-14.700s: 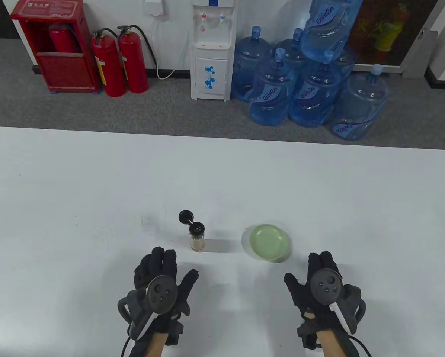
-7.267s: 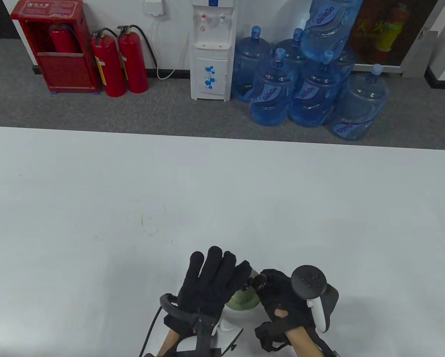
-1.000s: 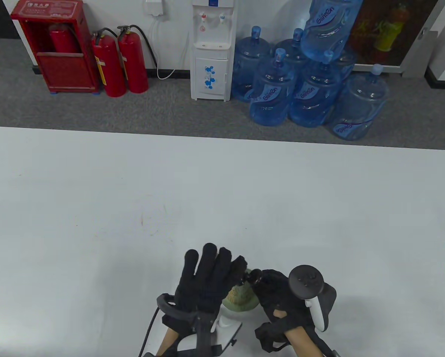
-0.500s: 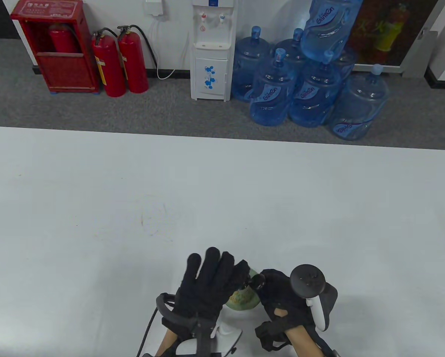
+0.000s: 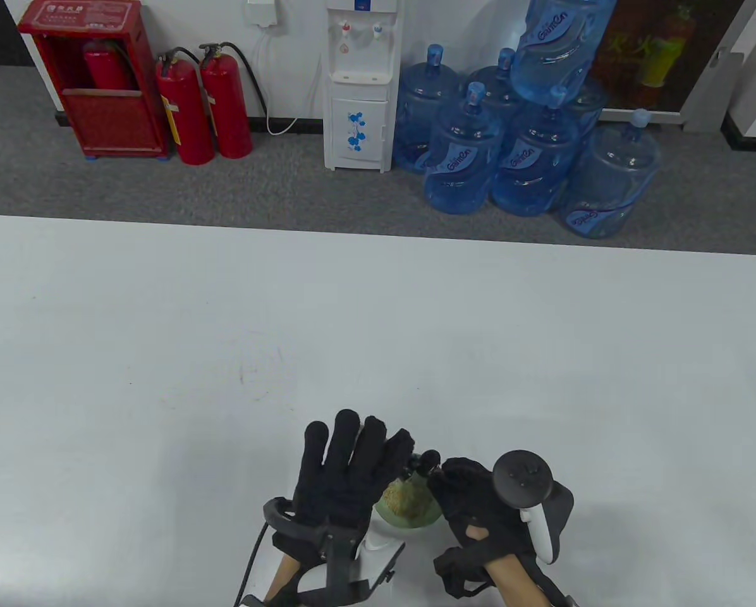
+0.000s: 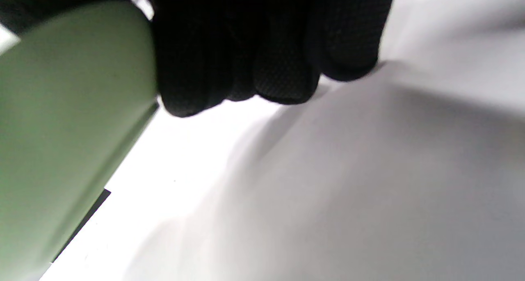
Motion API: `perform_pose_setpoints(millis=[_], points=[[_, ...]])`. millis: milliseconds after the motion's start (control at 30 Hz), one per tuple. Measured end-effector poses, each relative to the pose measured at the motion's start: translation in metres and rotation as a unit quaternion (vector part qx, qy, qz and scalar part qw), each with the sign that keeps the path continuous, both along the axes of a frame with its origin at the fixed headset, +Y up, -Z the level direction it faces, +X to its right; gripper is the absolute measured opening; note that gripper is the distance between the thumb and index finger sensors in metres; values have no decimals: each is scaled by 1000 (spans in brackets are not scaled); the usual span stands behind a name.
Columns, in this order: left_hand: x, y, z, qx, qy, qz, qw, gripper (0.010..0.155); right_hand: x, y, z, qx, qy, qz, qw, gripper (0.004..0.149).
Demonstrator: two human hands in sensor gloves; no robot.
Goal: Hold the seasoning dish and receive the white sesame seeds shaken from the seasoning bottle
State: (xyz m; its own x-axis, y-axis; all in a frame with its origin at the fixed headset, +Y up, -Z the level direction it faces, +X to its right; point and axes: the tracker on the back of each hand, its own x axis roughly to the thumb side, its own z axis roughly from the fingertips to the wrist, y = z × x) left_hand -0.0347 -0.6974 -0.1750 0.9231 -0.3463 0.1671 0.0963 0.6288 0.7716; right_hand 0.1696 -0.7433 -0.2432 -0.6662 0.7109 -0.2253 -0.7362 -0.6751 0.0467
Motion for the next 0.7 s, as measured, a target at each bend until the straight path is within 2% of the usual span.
perform_pose_setpoints(millis=[33, 67, 133, 167, 200, 233, 267, 300, 333, 367, 400, 433, 467, 500, 533, 567, 600, 667, 700], points=[[11, -10, 5, 30, 9, -113, 993, 64, -1, -2, -1, -4, 1, 2, 1000, 42], [14, -12, 4, 60, 26, -159, 985, 63, -1, -3, -2, -8, 2, 2, 1000, 42], [4, 1, -2, 53, 47, -74, 995, 63, -2, -3, -2, -10, 3, 0, 1000, 42], [-7, 10, -3, 23, 26, 46, 998, 63, -1, -1, -1, -4, 1, -2, 1000, 42], [-9, 10, -2, 6, -3, 96, 995, 64, -1, 0, 0, 1, 1, -2, 1000, 42], [-1, 2, -1, 6, -9, 32, 999, 64, 0, 1, 0, 2, 0, -2, 1000, 42], [5, -8, -2, 8, 13, -60, 998, 64, -1, -1, 0, 0, 3, 1, 1000, 42], [9, -14, -3, 28, 49, -141, 988, 63, -1, -2, -1, -5, 4, 1, 1000, 42], [7, -11, -2, 56, 56, -143, 987, 63, -2, -3, -1, -10, 3, -1, 1000, 42], [3, -2, -1, 51, 39, -84, 994, 63, -2, -2, -2, -9, 3, -2, 1000, 42], [-6, 8, 1, 39, 15, 28, 999, 63, -2, -1, -1, -6, 2, -5, 1000, 42], [-7, 8, 1, 22, -10, 86, 996, 64, -2, 0, 0, -1, 3, -2, 1000, 42], [-3, 4, -1, 11, -9, 55, 998, 64, -2, 0, 0, 1, 4, 1, 1000, 42], [6, -9, -4, 4, 28, -58, 998, 64, -2, -1, 0, -1, 5, 5, 1000, 42], [7, -14, -3, 23, 52, -121, 991, 64, -2, -2, 0, -4, 6, 6, 1000, 42], [7, -10, -1, 57, 38, -121, 990, 64, -3, -2, 0, -8, 5, 1, 1000, 42], [2, -1, 1, 50, 21, -44, 998, 63, -3, -1, 0, -8, 5, -3, 1000, 42], [-3, 3, -3, -2, -3, 60, 998, 64, -3, 1, 0, -1, 4, -1, 1000, 42], [-4, -1, -7, -25, 19, 55, 998, 64, -2, 1, 0, 1, 2, 3, 1000, 42]])
